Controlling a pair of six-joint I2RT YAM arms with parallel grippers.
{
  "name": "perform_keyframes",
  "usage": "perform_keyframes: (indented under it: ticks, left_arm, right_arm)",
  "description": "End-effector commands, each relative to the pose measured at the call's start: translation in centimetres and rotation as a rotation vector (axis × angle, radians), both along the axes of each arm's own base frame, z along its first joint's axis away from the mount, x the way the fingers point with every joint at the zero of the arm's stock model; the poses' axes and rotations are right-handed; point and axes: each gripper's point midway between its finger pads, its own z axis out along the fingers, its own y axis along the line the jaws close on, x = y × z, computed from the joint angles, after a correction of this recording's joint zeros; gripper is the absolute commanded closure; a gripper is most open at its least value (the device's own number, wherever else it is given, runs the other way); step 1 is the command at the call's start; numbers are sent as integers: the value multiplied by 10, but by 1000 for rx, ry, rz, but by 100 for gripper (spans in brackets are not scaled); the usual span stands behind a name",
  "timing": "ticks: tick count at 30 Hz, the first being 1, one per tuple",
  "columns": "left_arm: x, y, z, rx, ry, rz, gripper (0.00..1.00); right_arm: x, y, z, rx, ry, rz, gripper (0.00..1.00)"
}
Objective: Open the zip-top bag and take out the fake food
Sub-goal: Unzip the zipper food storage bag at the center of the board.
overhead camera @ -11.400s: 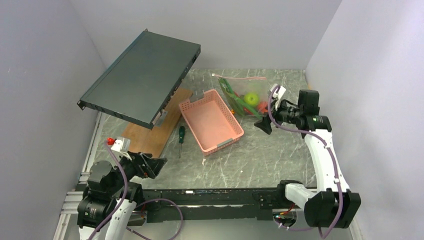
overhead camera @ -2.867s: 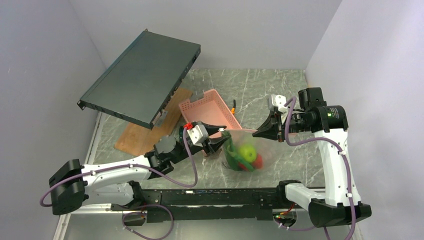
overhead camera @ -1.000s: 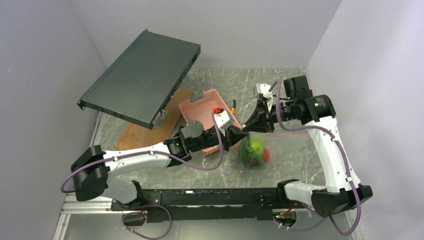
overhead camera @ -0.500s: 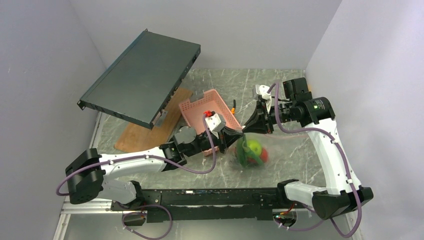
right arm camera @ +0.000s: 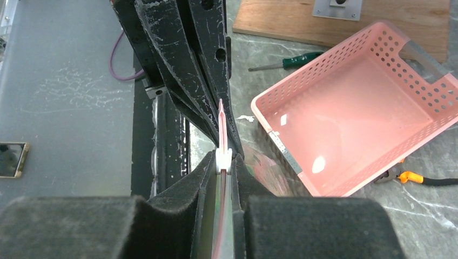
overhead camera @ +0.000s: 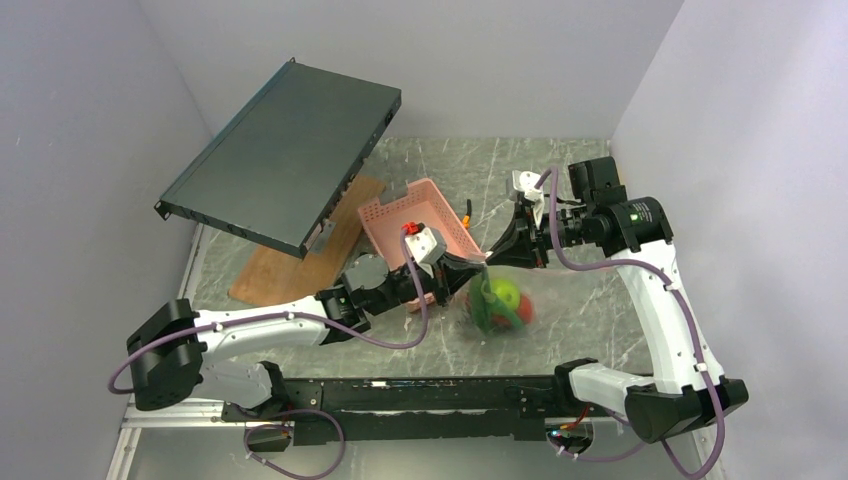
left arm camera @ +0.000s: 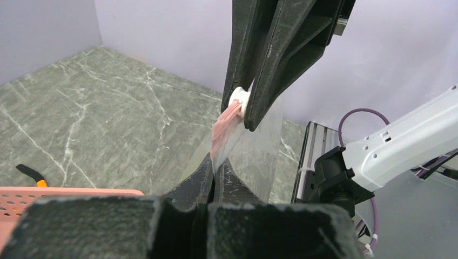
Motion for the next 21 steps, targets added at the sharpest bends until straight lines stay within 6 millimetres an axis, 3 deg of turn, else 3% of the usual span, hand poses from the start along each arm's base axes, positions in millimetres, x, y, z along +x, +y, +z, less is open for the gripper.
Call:
perform_keyframes:
  ticks: [1, 21]
  left_arm:
    - [4, 15, 34, -105, -33, 43, 100]
    - [10, 35, 25, -104, -26, 112, 100]
  right_arm:
    - [3, -5, 3, -10, -45, -34, 100]
    - [6, -16, -7, -72, -56, -61, 100]
